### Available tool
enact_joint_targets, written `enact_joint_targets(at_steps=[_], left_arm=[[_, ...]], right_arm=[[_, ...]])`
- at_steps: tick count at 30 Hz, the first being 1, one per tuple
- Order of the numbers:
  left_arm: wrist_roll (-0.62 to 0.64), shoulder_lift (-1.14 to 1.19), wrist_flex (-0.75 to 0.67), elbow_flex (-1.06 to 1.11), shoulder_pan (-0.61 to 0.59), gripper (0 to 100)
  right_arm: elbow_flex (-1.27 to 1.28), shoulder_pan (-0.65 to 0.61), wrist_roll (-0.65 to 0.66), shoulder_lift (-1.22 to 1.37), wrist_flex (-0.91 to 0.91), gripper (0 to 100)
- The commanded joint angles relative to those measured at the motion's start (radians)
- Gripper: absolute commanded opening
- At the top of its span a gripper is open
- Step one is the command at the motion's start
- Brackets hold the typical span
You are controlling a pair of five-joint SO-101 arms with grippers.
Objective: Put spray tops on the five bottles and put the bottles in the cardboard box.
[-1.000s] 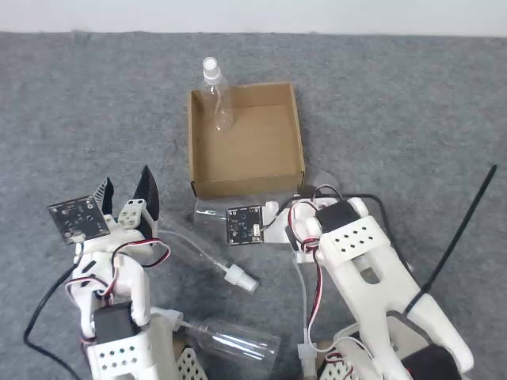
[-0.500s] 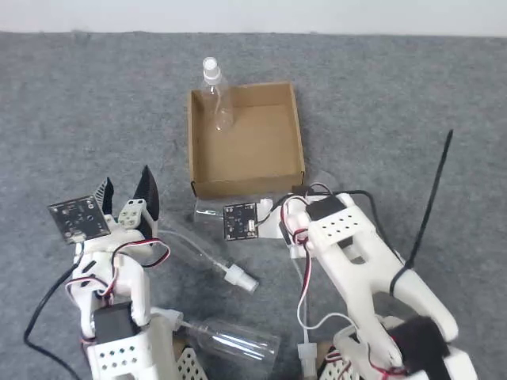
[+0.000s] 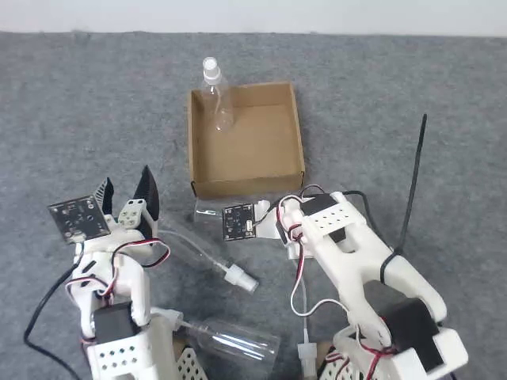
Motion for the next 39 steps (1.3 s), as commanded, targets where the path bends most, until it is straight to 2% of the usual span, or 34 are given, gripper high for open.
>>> enact_joint_targets(at_steps=[1, 10, 16, 22, 31, 39], left_arm=[[-0.008, -0.015, -0.032, -0.007, -0.005, 22], [-0.008, -0.015, -0.032, -0.007, -0.005, 22], [-0.008, -0.015, -0.044, 0.002, -0.005, 22], [-0.008, -0.015, -0.044, 0.002, -0.005, 22], [-0.008, -0.015, -0.044, 0.002, -0.005, 22], [-0.008, -0.015, -0.044, 0.002, -0.005, 22]], right_arm=[[-0.055, 0.007, -0.008, -0.005, -0.010, 15.1], [-0.072, 0.016, -0.249, -0.007, -0.002, 15.5], [-0.072, 0.018, -0.331, -0.007, -0.001, 15.7], [-0.072, 0.018, -0.333, -0.007, 0.001, 16.9], [-0.072, 0.028, -0.325, -0.007, 0.054, 39.2], [-0.072, 0.054, -0.143, -0.008, 0.137, 40.3]])
